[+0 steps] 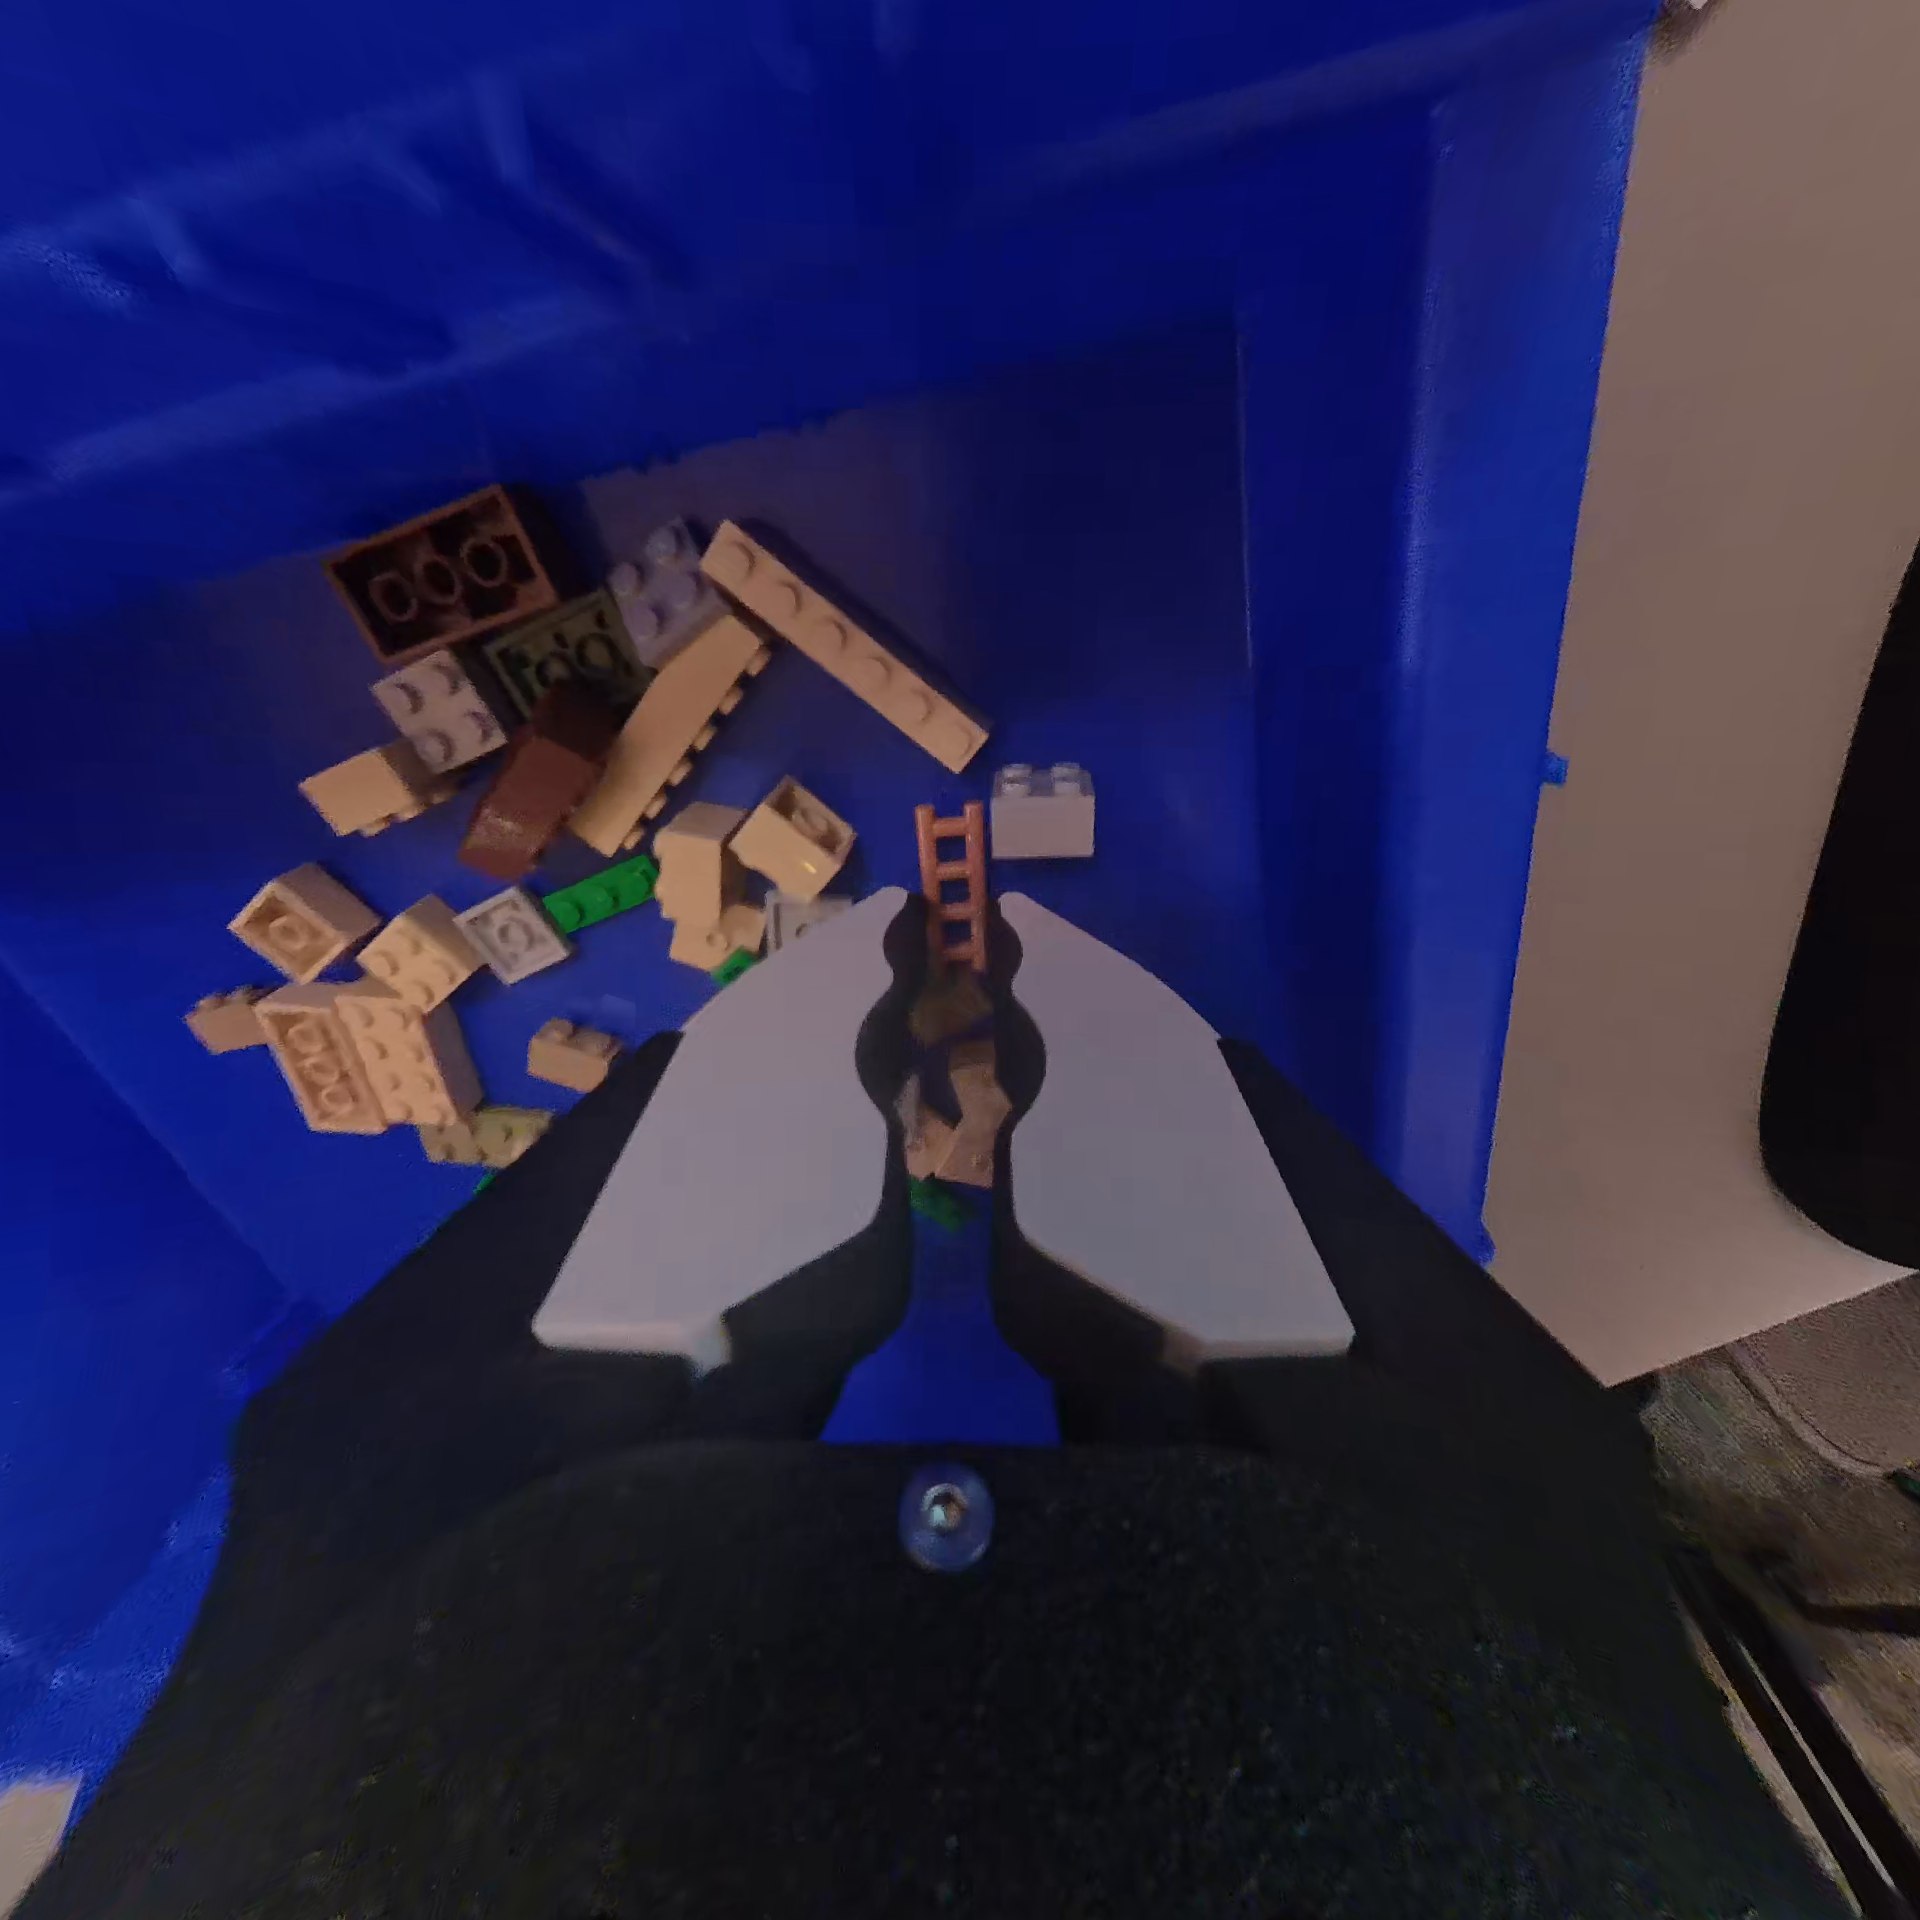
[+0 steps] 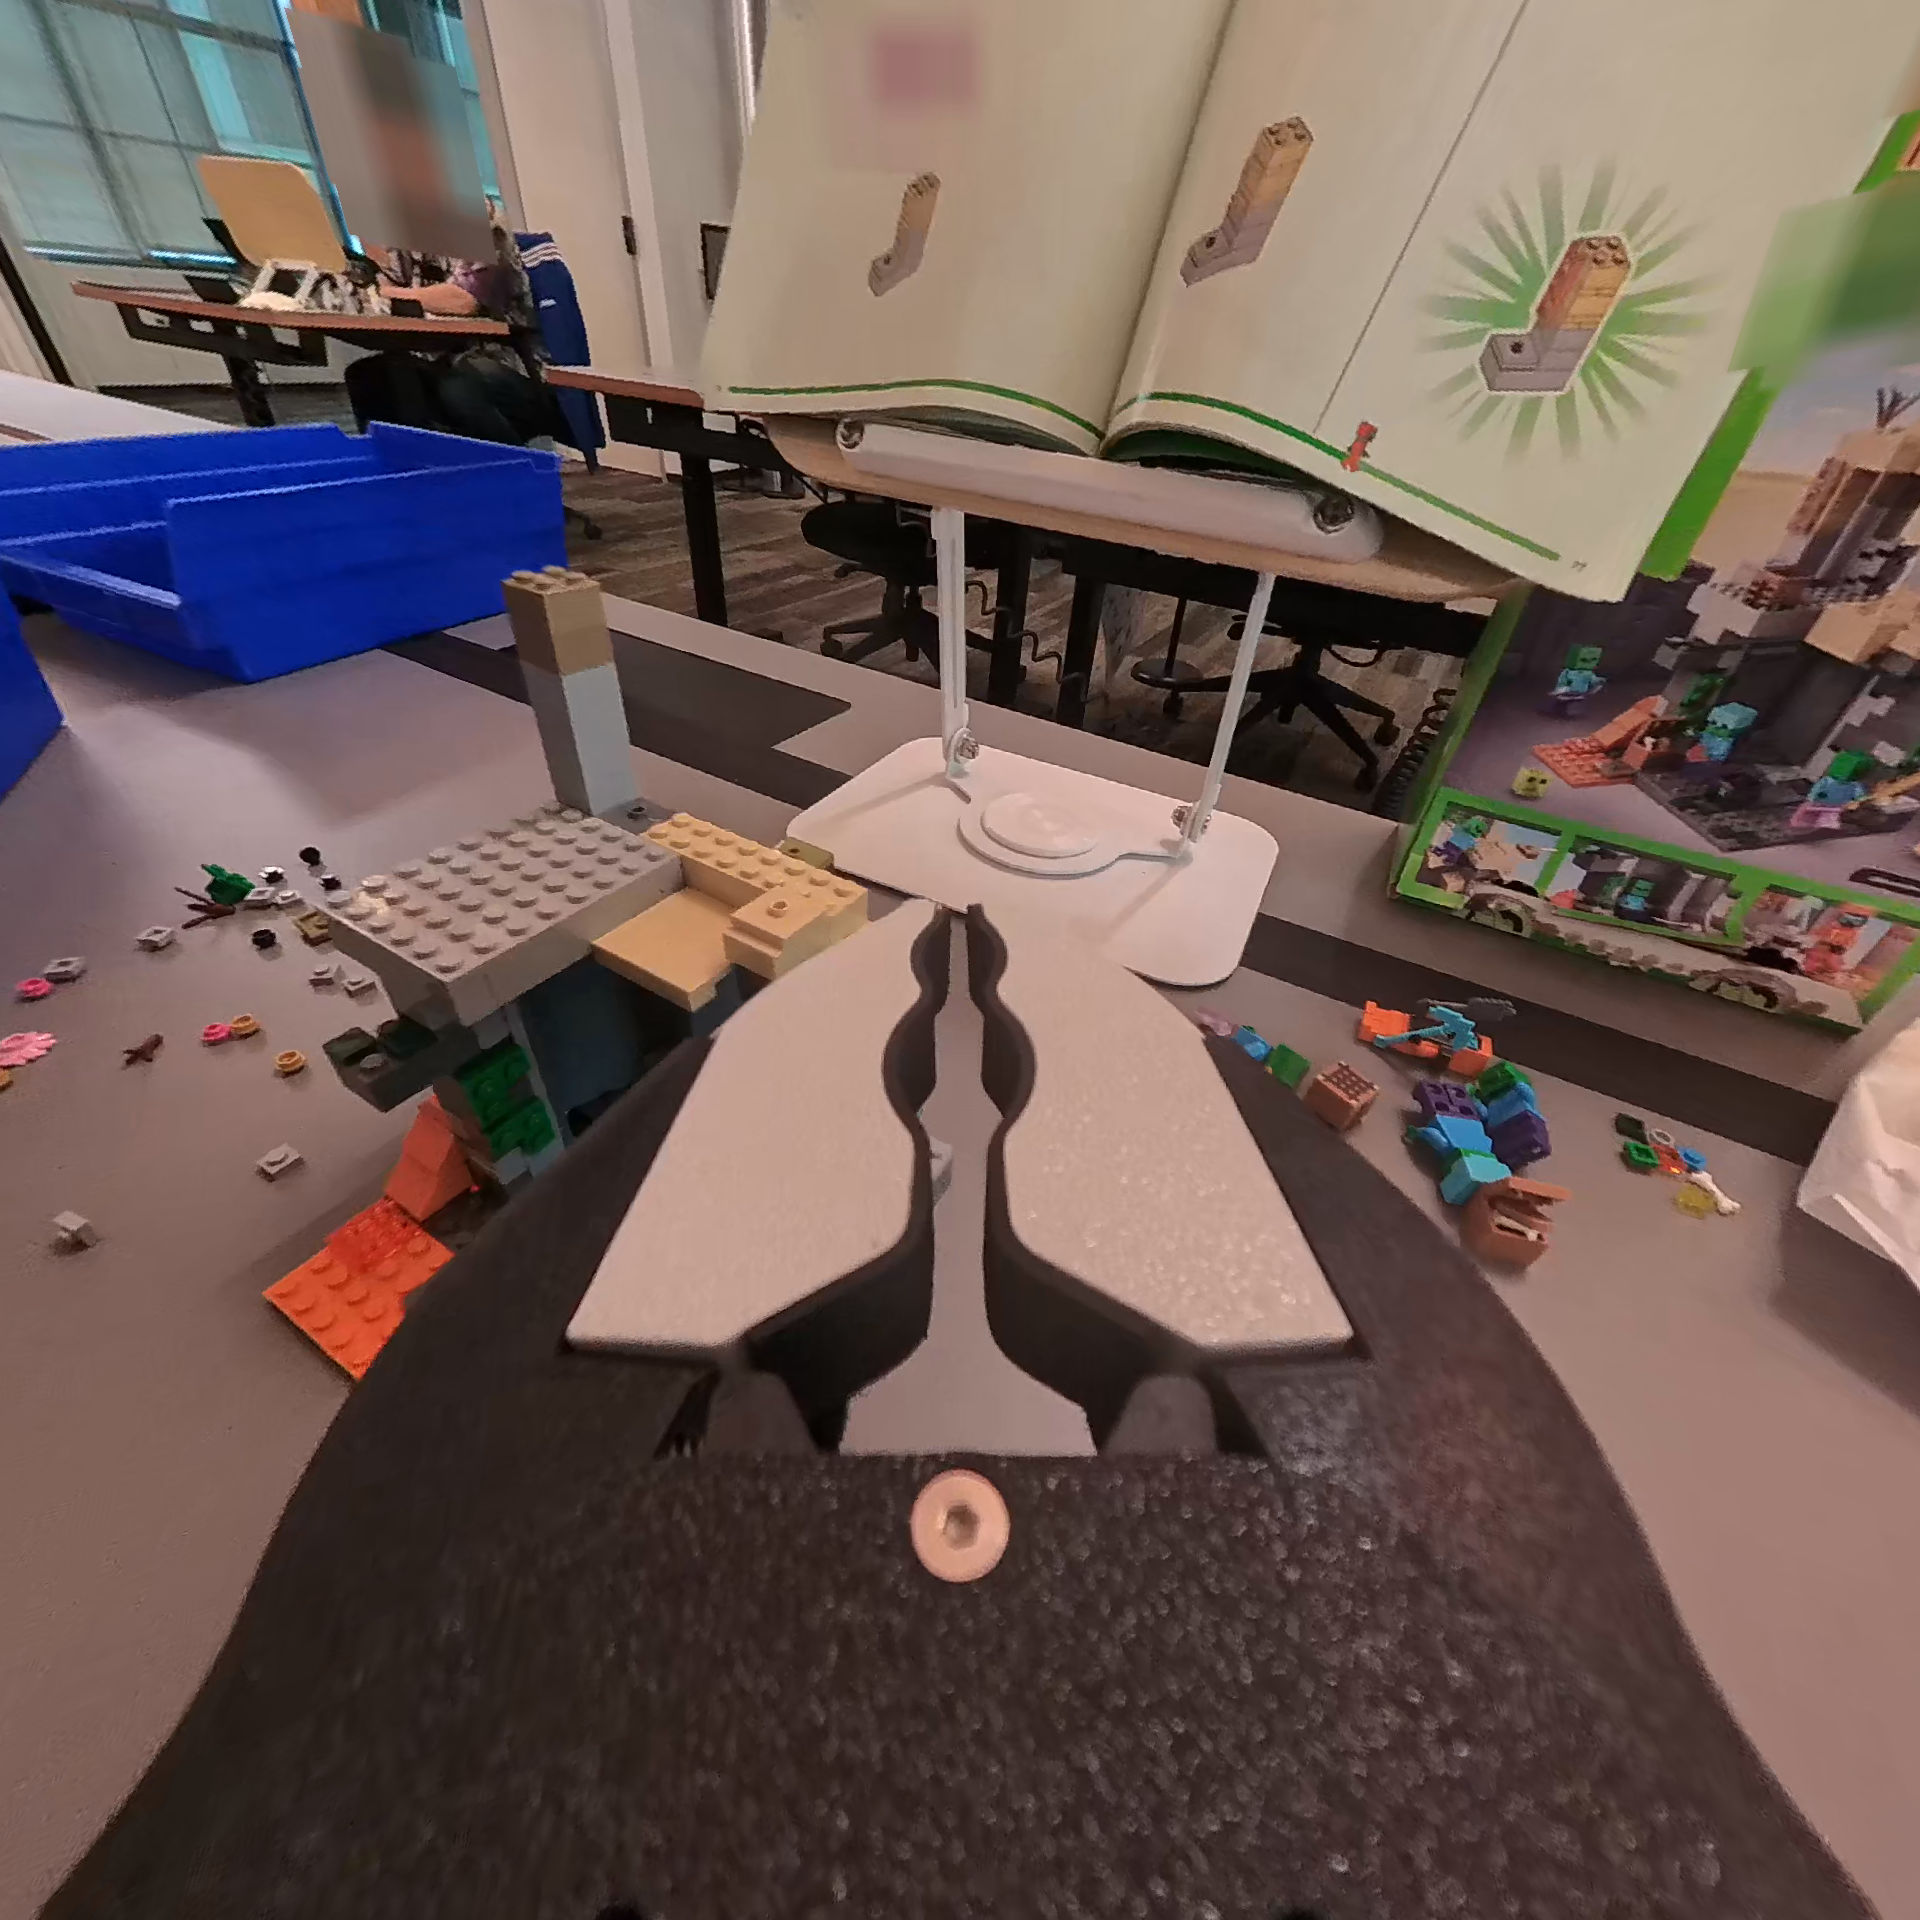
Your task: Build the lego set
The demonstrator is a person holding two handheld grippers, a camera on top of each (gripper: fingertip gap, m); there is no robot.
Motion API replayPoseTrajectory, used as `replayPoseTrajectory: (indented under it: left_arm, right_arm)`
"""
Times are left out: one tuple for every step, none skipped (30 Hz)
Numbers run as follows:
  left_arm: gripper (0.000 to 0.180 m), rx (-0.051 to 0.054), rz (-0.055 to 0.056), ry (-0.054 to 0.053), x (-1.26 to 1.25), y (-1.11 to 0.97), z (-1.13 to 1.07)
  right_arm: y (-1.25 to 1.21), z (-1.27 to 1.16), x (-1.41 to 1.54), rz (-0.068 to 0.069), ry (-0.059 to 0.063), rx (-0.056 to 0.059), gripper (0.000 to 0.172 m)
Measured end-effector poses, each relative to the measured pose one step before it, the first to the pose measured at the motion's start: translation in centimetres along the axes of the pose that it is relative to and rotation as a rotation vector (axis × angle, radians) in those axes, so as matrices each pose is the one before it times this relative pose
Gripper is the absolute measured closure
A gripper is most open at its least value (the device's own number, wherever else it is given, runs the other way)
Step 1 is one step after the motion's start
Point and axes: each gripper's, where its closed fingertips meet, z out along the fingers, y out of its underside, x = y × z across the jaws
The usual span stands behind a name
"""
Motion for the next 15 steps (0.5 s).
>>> replayPoseTrajectory:
  left_arm:
    - [0.169, 0.0106, -0.0025, -0.022, -0.179, -0.013, -0.578]
    - [0.169, 0.0208, -0.0042, -0.0247, -0.191, -0.193, -0.803]
    - [0.169, 0.0292, -0.0037, -0.0303, -0.252, -0.377, -0.984]
    - [0.17, 0.0322, -0.0012, -0.0238, -0.152, -0.482, -1.083]
    - [0.17, 0.0339, 0.0005, -0.0242, -0.143, -0.56, -1.07]
    - [0.17, 0.0322, 0.0031, -0.0271, -0.169, -0.579, -1.033]
    - [0.17, 0.0291, 0.0061, -0.0279, -0.206, -0.551, -0.962]
    - [0.17, 0.0306, 0.0048, -0.0264, -0.202, -0.596, -0.891]
    - [0.17, 0.0315, 0.0025, -0.0182, -0.093, -0.638, -0.799]
    - [0.169, 0.0314, 0.0043, -0.0112, 0.034, -0.685, -0.688]
    - [0.17, 0.0323, 0.0083, -0.0095, 0.096, -0.743, -0.584]
    - [0.17, 0.0326, 0.0092, -0.008, 0.132, -0.793, -0.487]
    - [0.17, 0.03, 0.0086, -0.0002, 0.273, -0.826, -0.363]
    - [0.17, 0.0331, 0.0093, 0.0066, 0.413, -0.916, -0.244]
    - [0.17, 0.0392, 0.0087, 0.0141, 0.553, -1.057, -0.155]
  right_arm:
    - [-0.126, -0.063, -0.262, 0.002, -0.0223, 0.0019, 0.169]
    - [-0.065, -0.047, -0.403, 0.0031, -0.034, -0.0031, 0.169]
    - [-0.007, -0.035, -0.451, 0.0035, -0.0378, -0.0071, 0.168]
    - [0.001, -0.062, -0.49, -0.0003, -0.0415, -0.0069, 0.168]
    - [0.017, -0.083, -0.384, -0.0038, -0.035, -0.0071, 0.167]
    - [-0.046, -0.127, -0.269, -0.009, -0.0279, -0.0022, 0.165]
    - [-0.044, -0.161, -0.503, -0.0167, -0.0442, -0.0005, 0.164]
    - [0.109, -0.166, -0.53, -0.016, -0.0459, -0.0107, 0.164]
    - [0.228, -0.165, -0.365, -0.0149, -0.0326, -0.0157, 0.163]
    - [0.163, -0.215, -0.08, -0.0133, -0.011, -0.0068, 0.162]
    - [0.133, -0.246, 0.034, -0.0096, -0.0022, -0.0026, 0.161]
    - [0.166, -0.256, 0.006, -0.0027, -0.0053, -0.0046, 0.16]
    - [0.203, -0.243, -0.053, 0.005, -0.0103, -0.0056, 0.16]
    - [0.165, -0.241, -0.117, 0.0094, -0.0136, -0.0014, 0.159]
    - [0.166, -0.236, -0.183, 0.0098, -0.016, -0.001, 0.159]
